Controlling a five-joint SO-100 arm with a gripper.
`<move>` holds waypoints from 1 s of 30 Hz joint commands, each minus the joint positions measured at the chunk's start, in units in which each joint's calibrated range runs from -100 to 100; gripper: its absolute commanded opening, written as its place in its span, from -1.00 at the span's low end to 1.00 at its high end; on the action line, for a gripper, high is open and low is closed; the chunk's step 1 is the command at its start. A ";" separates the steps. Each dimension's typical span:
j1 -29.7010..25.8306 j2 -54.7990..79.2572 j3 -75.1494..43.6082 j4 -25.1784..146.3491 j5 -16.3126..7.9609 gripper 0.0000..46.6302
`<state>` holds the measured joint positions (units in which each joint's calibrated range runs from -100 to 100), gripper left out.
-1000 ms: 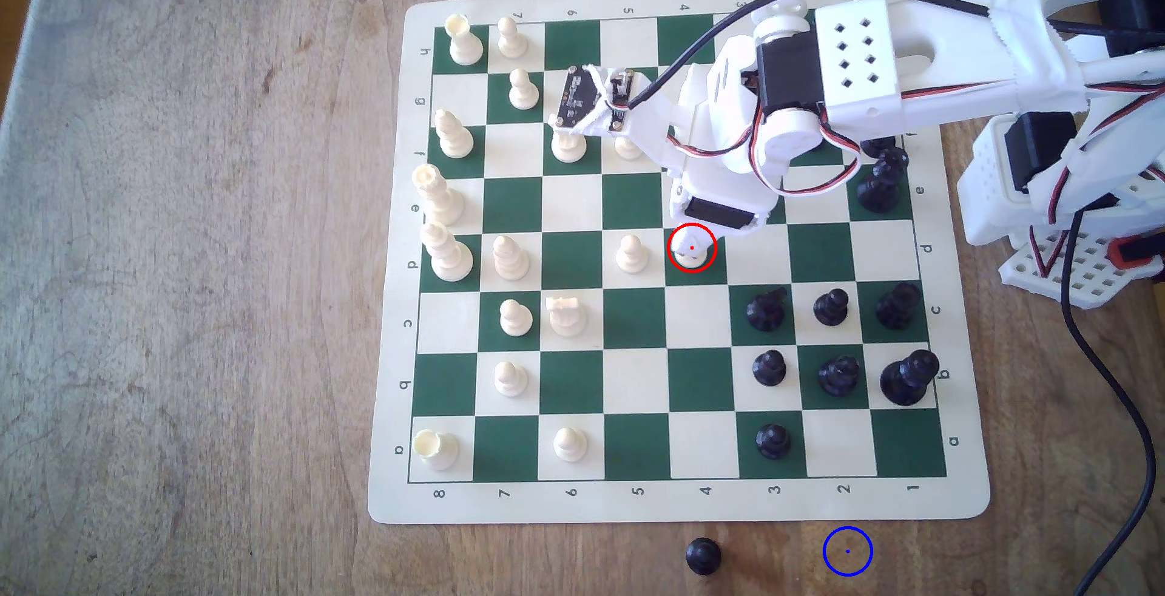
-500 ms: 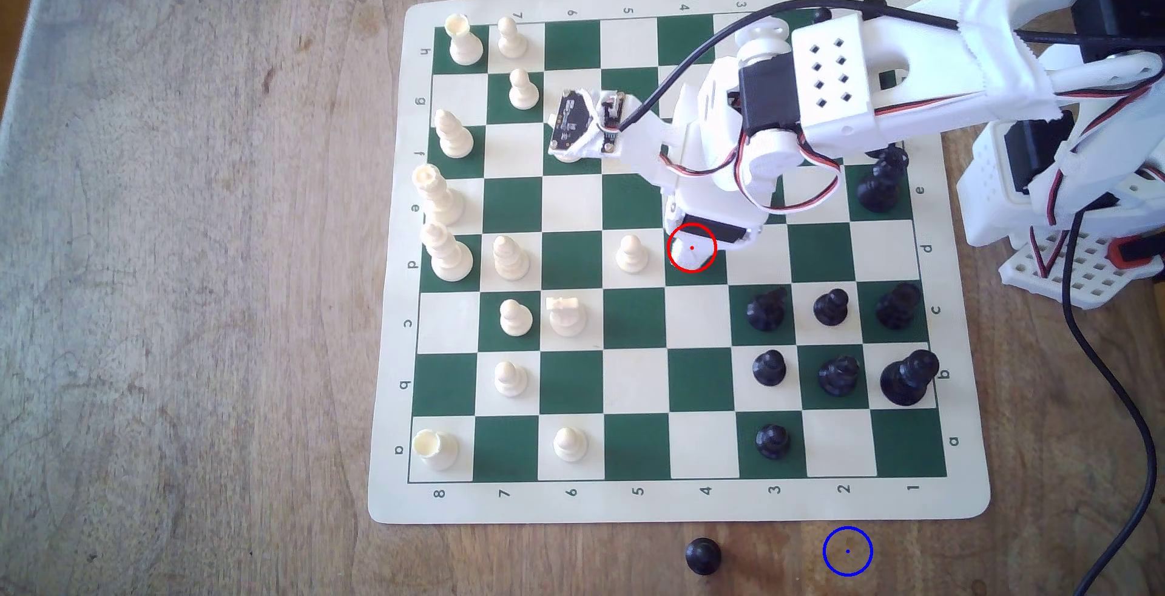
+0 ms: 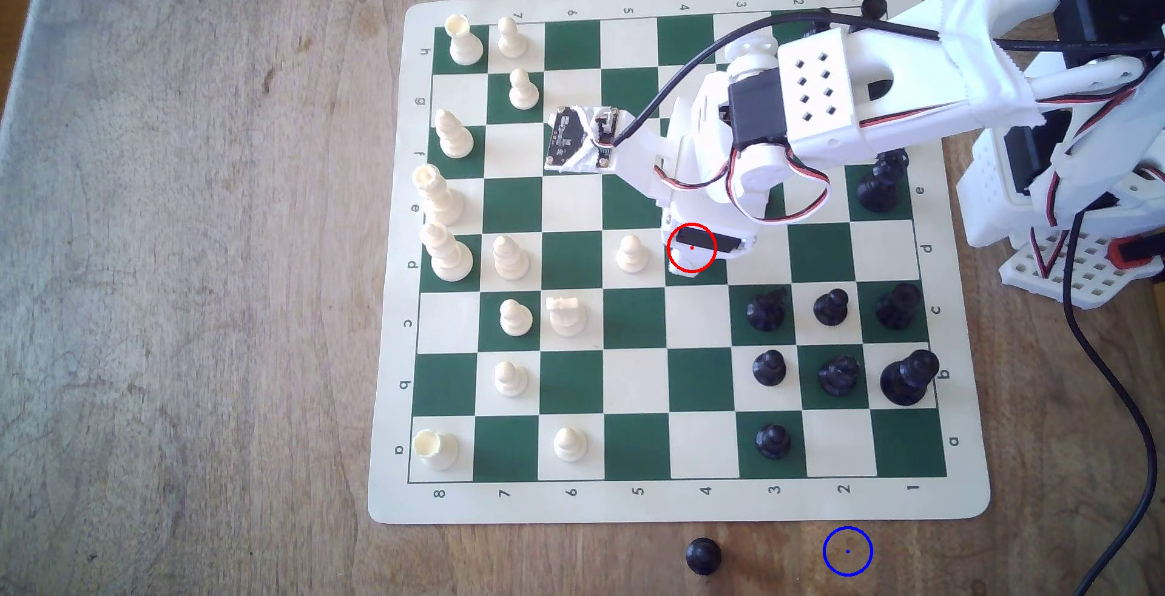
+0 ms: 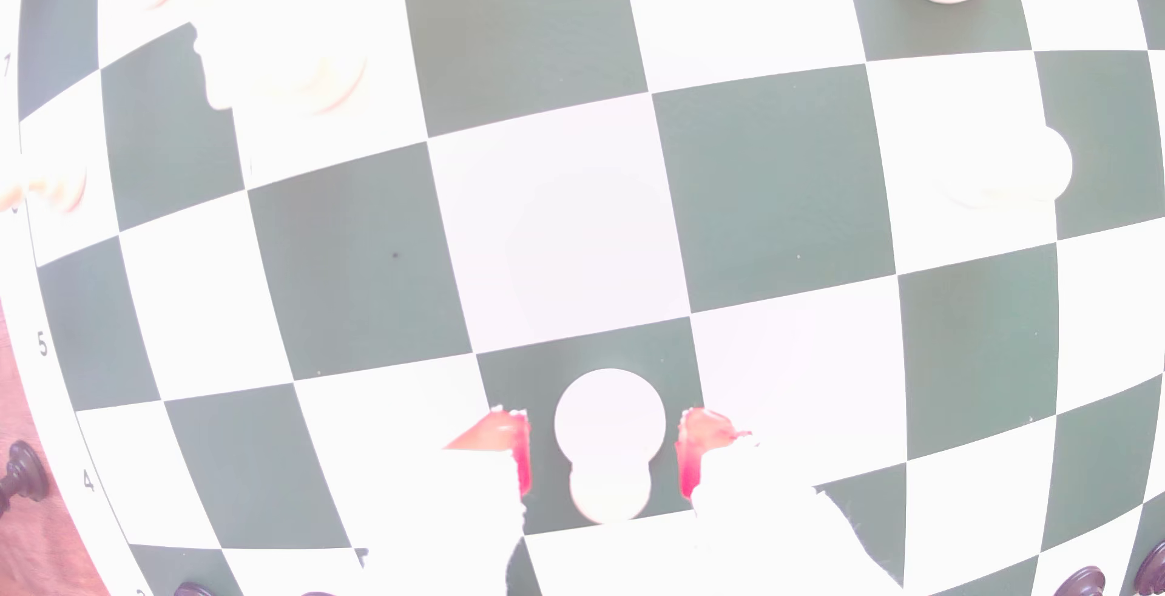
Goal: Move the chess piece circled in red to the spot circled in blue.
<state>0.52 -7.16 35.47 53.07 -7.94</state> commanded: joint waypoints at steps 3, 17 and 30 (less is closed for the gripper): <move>-0.95 -0.56 -0.30 -0.41 -0.24 -0.48; -1.18 -0.22 -0.30 -0.08 -0.10 -0.52; -1.42 0.12 -0.20 1.07 0.93 -0.89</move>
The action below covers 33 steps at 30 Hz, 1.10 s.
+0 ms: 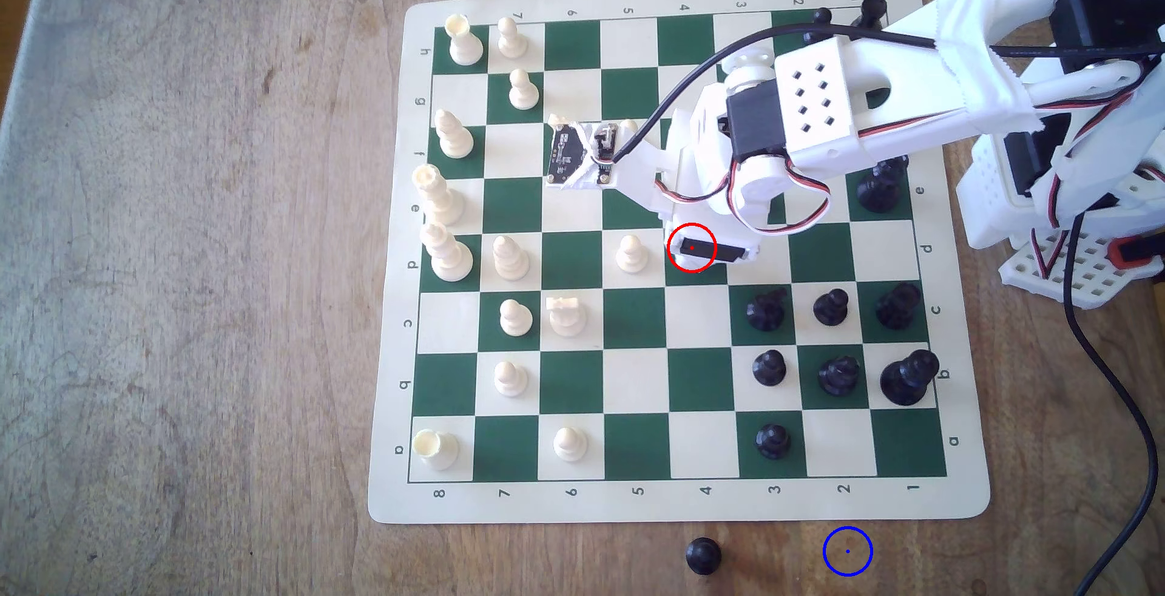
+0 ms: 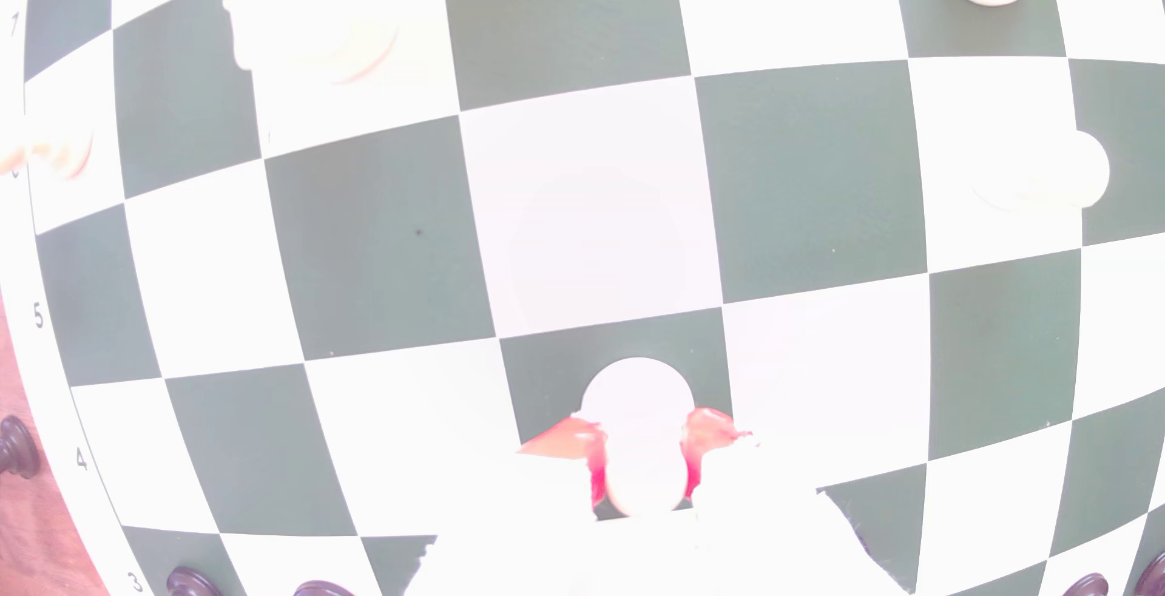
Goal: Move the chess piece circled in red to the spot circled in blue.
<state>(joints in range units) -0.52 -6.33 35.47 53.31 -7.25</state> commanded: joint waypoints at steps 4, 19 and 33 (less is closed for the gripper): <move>-0.15 -2.16 -0.39 1.57 0.24 -0.89; -11.72 -19.82 -6.82 15.16 -2.10 -0.89; -35.27 -15.32 -14.53 15.24 -3.03 -0.98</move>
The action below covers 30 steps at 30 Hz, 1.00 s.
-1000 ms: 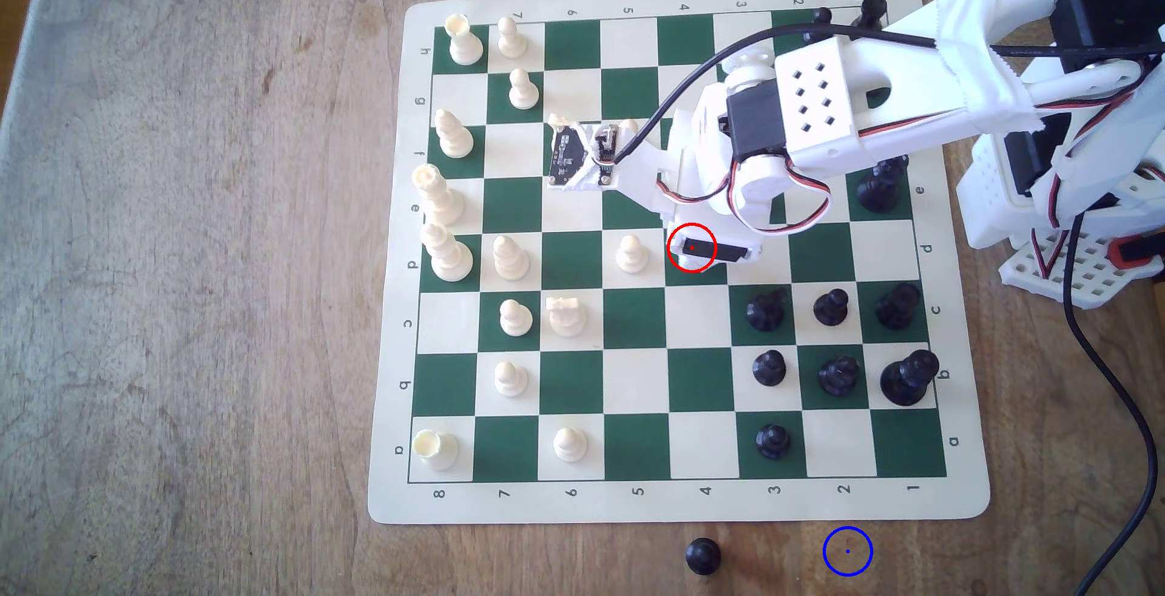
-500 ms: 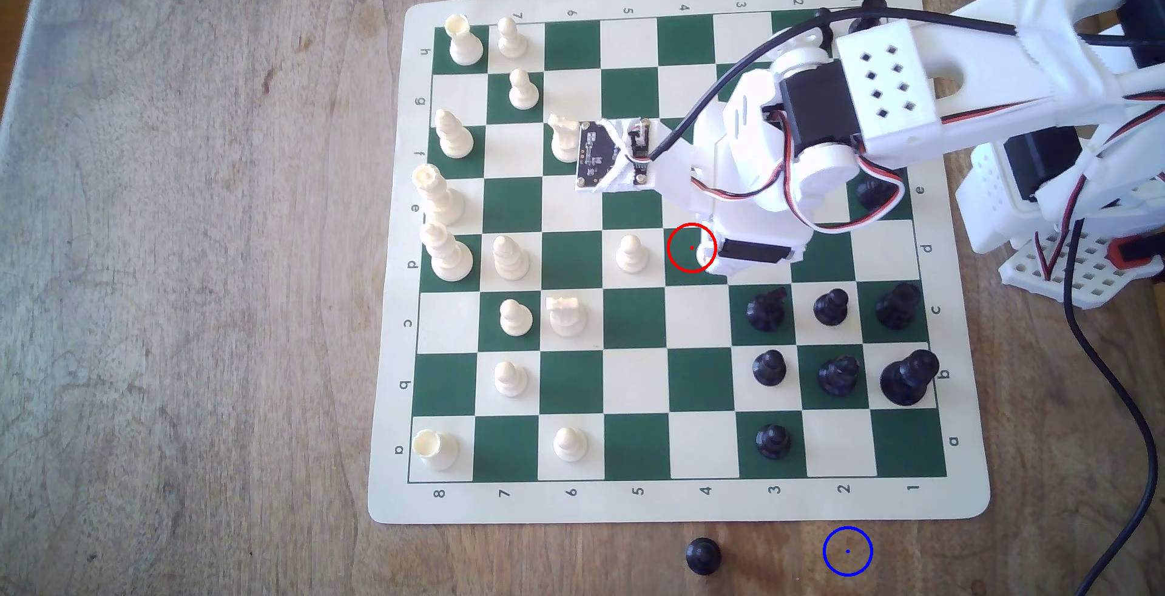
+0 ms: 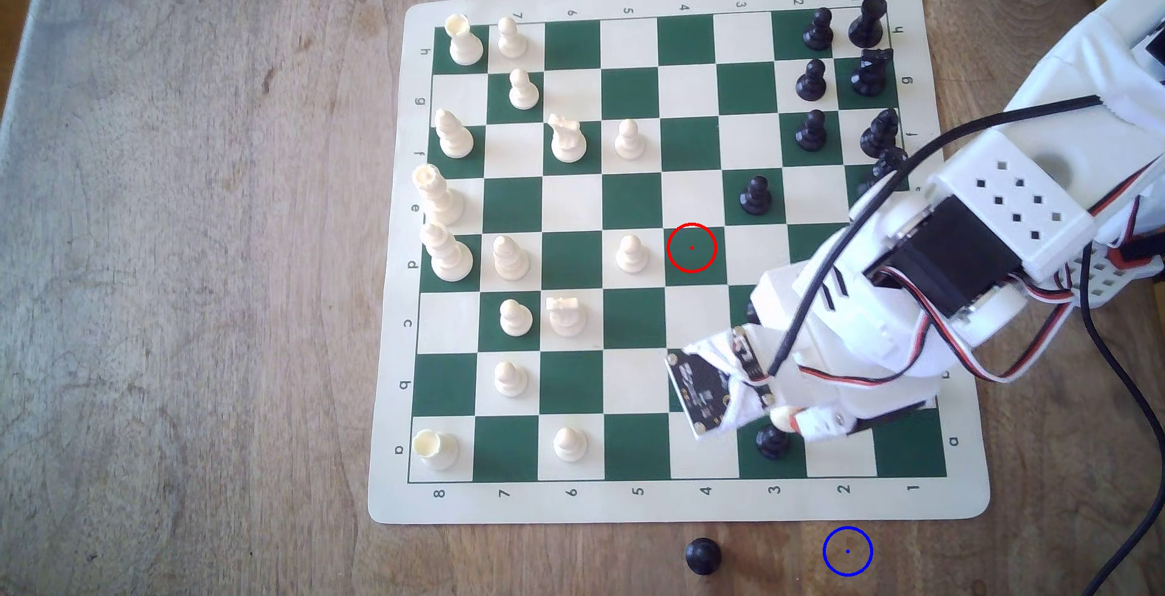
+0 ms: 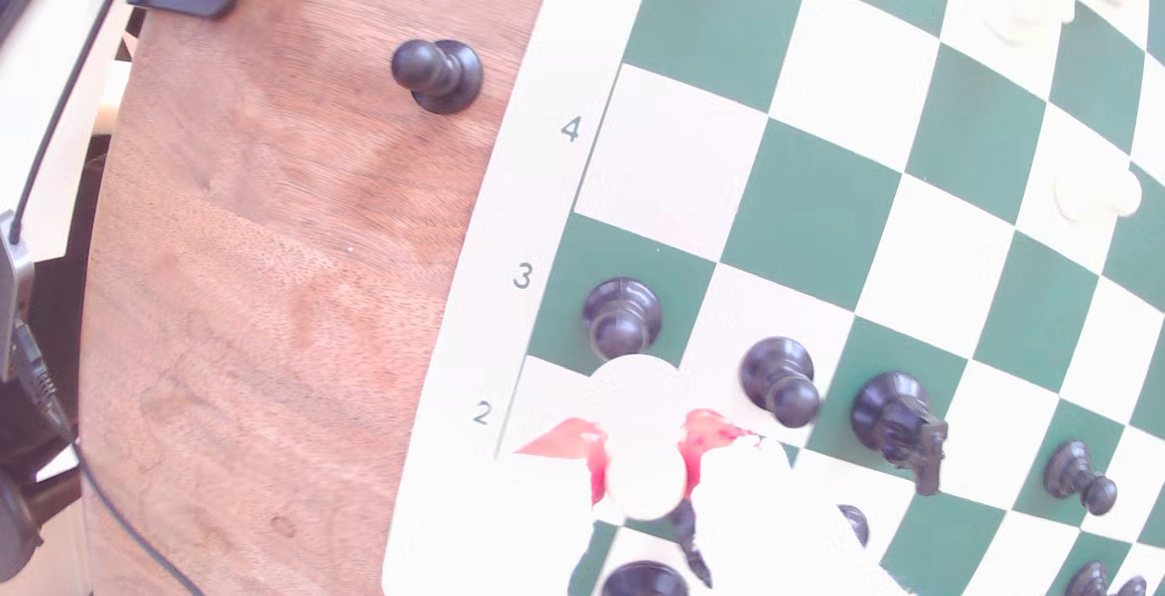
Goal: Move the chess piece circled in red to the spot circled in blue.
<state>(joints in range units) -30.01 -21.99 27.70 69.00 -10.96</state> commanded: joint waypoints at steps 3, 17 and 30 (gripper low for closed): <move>-9.91 3.40 -7.03 -0.54 1.42 -0.98; -14.22 16.48 -8.48 -9.63 0.05 -0.98; -14.53 21.91 -7.66 -15.03 -0.44 -0.97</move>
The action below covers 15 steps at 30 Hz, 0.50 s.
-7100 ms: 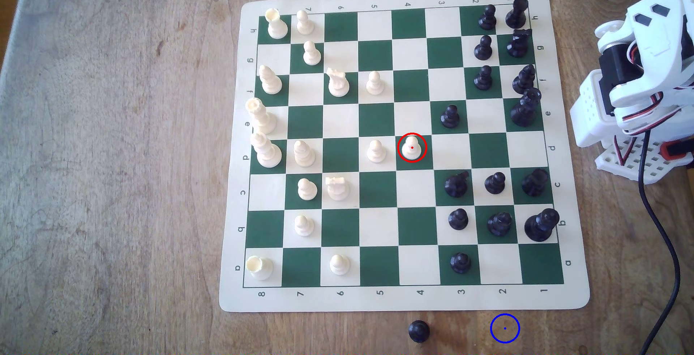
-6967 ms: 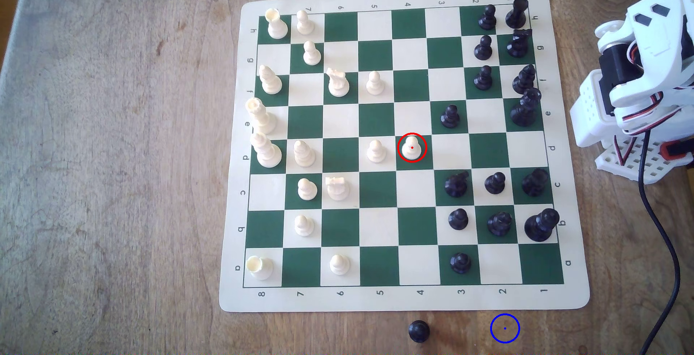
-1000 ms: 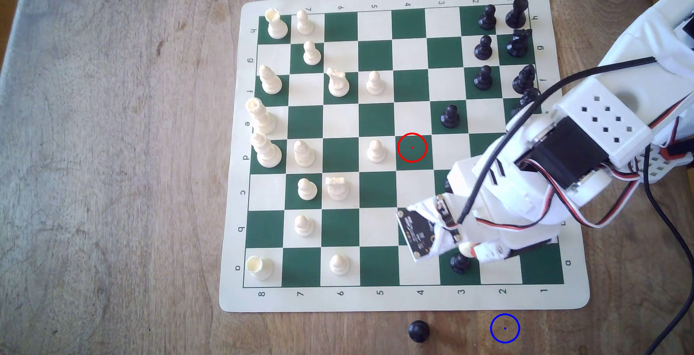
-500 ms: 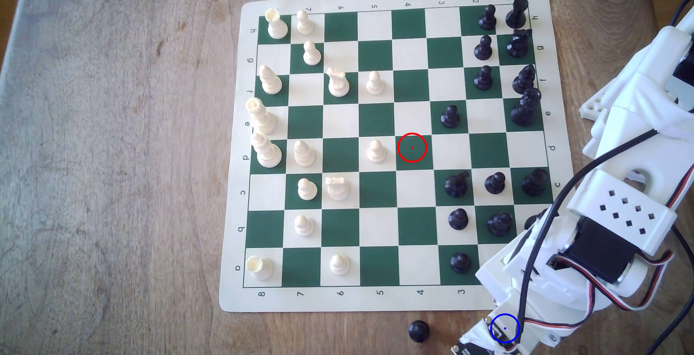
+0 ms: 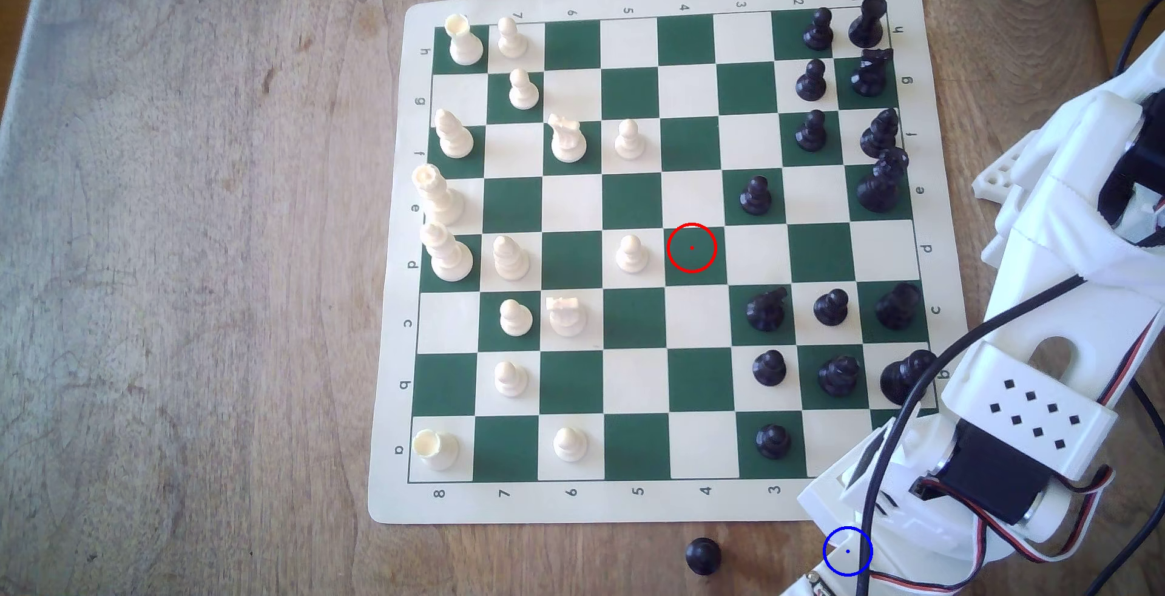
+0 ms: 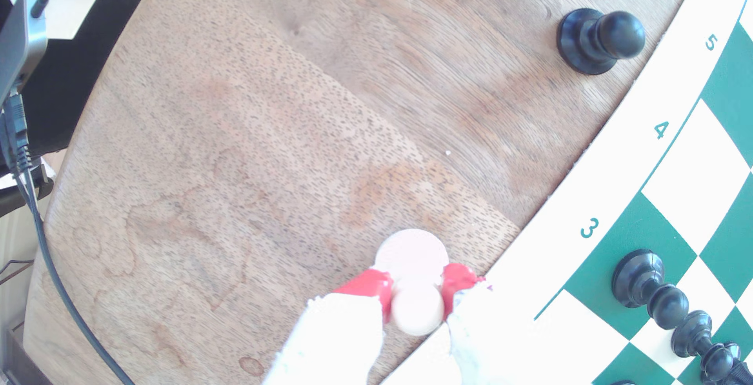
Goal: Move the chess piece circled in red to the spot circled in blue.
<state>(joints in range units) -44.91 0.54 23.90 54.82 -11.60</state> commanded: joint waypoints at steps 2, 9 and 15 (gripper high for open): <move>0.45 -0.29 -3.87 -0.93 0.39 -0.97; 1.85 0.05 -3.87 -0.93 0.78 -0.97; 2.24 0.22 -3.23 -0.93 0.98 -0.97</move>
<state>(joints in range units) -42.77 1.47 23.90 54.34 -10.92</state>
